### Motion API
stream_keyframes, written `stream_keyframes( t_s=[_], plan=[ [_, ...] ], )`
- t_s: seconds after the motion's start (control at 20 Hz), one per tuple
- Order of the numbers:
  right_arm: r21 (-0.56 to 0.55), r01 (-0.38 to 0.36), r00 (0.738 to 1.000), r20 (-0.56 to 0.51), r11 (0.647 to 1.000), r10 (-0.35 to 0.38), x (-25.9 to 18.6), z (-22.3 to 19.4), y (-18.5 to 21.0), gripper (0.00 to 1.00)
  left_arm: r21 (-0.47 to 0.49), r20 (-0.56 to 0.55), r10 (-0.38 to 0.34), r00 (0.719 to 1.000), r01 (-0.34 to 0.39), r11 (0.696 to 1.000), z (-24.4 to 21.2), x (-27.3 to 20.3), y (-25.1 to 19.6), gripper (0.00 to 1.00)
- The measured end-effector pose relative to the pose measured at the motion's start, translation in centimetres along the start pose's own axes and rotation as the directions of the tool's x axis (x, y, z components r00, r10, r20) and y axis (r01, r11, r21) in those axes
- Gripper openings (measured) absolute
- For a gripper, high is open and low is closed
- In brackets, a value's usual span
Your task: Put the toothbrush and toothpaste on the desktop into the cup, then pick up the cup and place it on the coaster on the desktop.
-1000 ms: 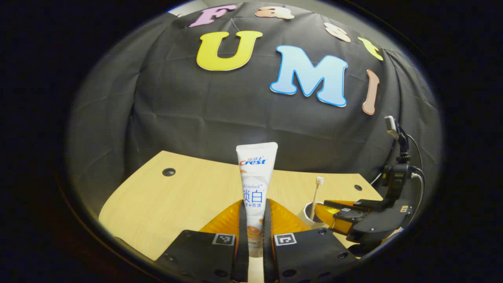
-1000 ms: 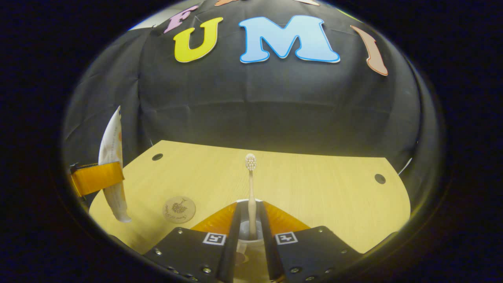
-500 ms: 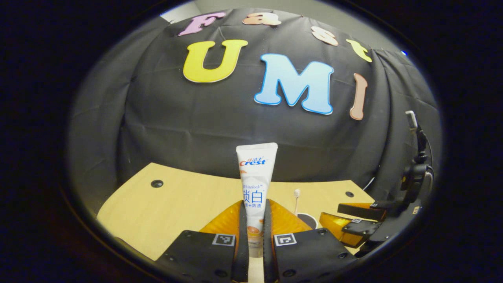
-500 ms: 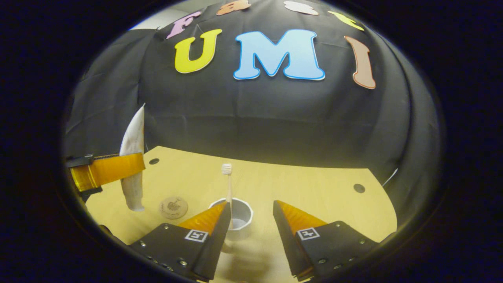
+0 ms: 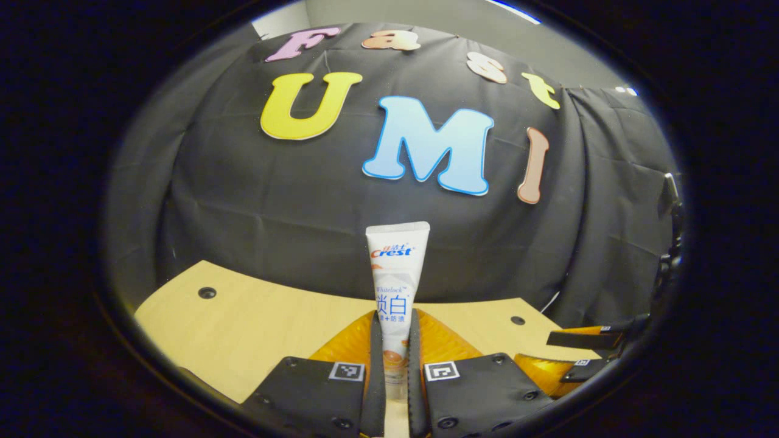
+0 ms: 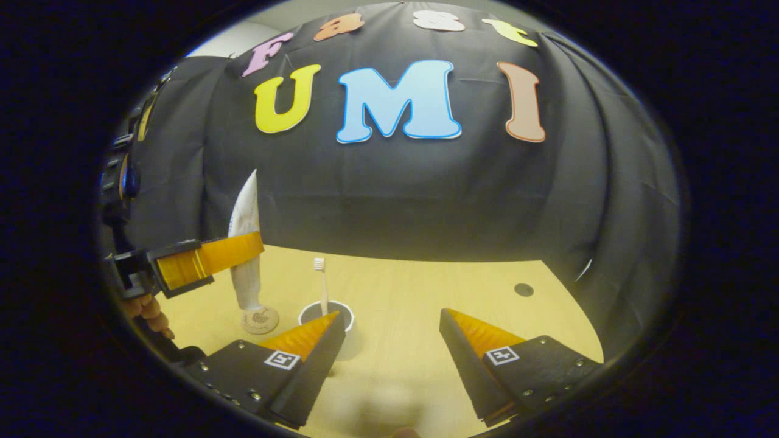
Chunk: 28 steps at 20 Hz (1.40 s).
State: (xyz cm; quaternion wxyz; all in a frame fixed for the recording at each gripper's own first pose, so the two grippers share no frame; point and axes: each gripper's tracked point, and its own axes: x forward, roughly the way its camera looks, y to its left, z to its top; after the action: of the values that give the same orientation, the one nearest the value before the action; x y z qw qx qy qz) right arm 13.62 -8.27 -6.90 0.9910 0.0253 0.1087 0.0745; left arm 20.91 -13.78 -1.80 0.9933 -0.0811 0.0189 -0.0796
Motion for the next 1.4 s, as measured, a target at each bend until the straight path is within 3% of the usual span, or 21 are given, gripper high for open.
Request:
stream_keyframes(
  t_s=[0.3, 0.75, 0.85, 0.9, 1.0, 1.25, 1.4],
  plan=[
    [0.061, 0.033, 0.997, -0.071, 0.998, -0.029, -2.1, -2.7, -2.3, 0.95, -0.043, 0.055, -0.056, 0.997, 0.059, 0.997, -0.6, 3.2, -2.6, 0.21],
    [0.071, 0.061, 0.983, -0.179, 0.996, -0.048, -3.1, -6.9, -3.3, 0.92, -0.068, -0.006, -0.055, 0.998, 0.054, 0.996, -5.5, 7.6, -2.7, 0.22],
    [0.069, 0.060, 0.980, -0.192, 0.996, -0.046, -3.3, -7.3, -3.1, 0.95, -0.065, -0.016, -0.067, 0.998, 0.066, 0.996, -6.2, 8.1, -2.7, 0.22],
    [0.073, 0.058, 0.979, -0.200, 0.996, -0.043, -3.2, -7.5, -3.0, 0.92, -0.060, -0.025, -0.076, 0.997, 0.075, 0.995, -6.7, 8.5, -2.7, 0.28],
    [0.087, 0.052, 0.976, -0.213, 0.995, -0.033, -3.0, -7.8, -2.5, 0.95, -0.056, -0.019, -0.086, 0.996, 0.084, 0.995, -6.8, 8.6, -2.5, 0.24],
    [0.092, 0.042, 0.974, -0.226, 0.995, -0.020, -2.9, -7.9, -1.6, 0.95, -0.043, -0.051, -0.093, 0.994, 0.091, 0.995, -7.8, 7.9, -2.6, 0.28],
    [0.094, 0.038, 0.973, -0.231, 0.995, -0.016, -2.8, -8.1, -1.3, 0.95, -0.060, -0.066, -0.117, 0.991, 0.113, 0.992, -8.5, 6.9, -2.8, 0.37]
  ],
)
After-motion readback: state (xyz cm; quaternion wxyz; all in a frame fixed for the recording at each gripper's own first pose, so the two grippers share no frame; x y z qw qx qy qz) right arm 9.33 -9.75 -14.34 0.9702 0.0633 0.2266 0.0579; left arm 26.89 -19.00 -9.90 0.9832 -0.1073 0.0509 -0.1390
